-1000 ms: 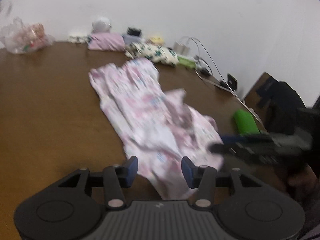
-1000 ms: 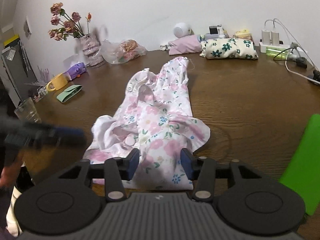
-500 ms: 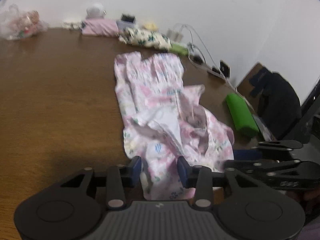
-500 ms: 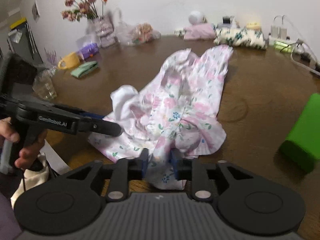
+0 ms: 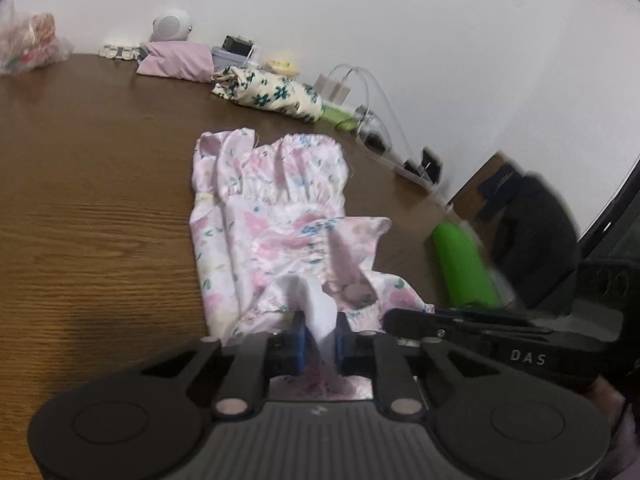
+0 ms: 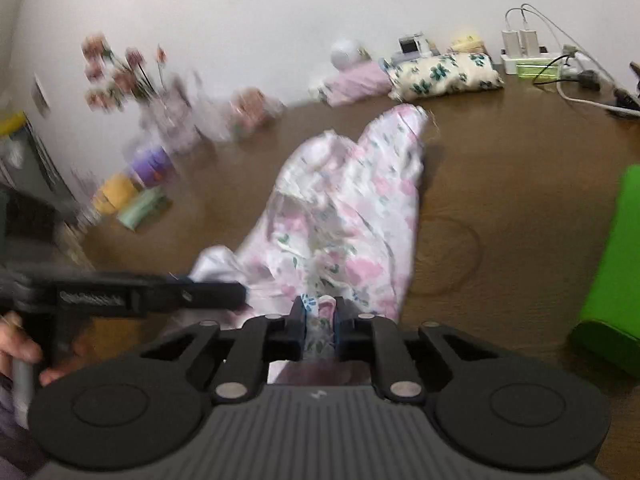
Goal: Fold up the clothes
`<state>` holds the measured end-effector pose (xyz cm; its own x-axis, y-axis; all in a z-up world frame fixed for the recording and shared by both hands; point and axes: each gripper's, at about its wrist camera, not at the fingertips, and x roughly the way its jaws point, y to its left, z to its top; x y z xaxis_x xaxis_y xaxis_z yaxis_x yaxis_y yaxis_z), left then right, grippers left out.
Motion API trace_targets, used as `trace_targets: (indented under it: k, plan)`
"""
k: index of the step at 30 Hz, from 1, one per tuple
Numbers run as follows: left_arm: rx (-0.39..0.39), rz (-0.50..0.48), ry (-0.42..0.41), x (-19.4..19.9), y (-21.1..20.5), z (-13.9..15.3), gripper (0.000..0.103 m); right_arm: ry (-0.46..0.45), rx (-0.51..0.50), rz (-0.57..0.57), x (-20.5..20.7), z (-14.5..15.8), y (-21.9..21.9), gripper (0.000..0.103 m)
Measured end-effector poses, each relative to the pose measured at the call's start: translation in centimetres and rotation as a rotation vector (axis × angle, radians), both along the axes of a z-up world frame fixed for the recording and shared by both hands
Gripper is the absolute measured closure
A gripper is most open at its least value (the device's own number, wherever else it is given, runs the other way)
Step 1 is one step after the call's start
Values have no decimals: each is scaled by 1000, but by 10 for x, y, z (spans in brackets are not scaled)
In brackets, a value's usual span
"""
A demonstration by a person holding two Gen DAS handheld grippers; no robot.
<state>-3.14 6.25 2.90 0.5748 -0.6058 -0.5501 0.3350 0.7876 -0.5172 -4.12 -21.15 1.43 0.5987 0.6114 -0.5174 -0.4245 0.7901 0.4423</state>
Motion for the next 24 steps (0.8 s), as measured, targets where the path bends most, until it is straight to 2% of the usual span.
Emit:
trace_targets:
  k: [2, 3, 5, 7, 9, 10, 11, 12, 13, 15, 18, 20, 22, 24]
  plan:
    - [-126, 1, 27, 8, 10, -5, 94, 10, 108, 22, 4, 3, -8, 92]
    - [-134, 16, 36, 13, 12, -7, 94, 19, 103, 22, 7, 1, -7, 92]
    - [-43, 50, 38, 20, 5, -11, 92, 28, 39, 14, 12, -4, 1, 92]
    - [18, 39, 28, 22, -5, -13, 85, 38, -25, 5, 17, -10, 9, 89]
    - [37, 29, 14, 18, -6, -12, 71, 27, -85, 6, 17, -11, 16, 84]
    - [34, 25, 10, 15, -2, -9, 65, -1, -110, 15, 13, -6, 18, 65]
    - [32, 20, 6, 12, 2, -7, 51, -38, -132, 21, 7, -1, 18, 44]
    - [34, 18, -10, 6, 8, -4, 45, -91, -157, 21, -1, 7, 16, 38]
    - [38, 17, -31, -2, 14, -1, 44, -150, -183, 19, -11, 15, 13, 36]
    - [67, -16, -80, -21, 24, 5, 44, -249, -234, 66, -32, 28, 8, 36]
    - [127, -124, -166, -50, 21, 11, 43, -355, -274, 229, -63, 33, 8, 36]
    - [182, -203, -240, -66, 10, 13, 37, -391, -311, 324, -77, 29, 18, 36]
    - [268, -253, -309, -73, -6, 11, 30, -425, -390, 391, -84, 19, 35, 36]
    - [350, -271, -316, -71, -16, 5, 30, -441, -478, 428, -85, 6, 53, 36]
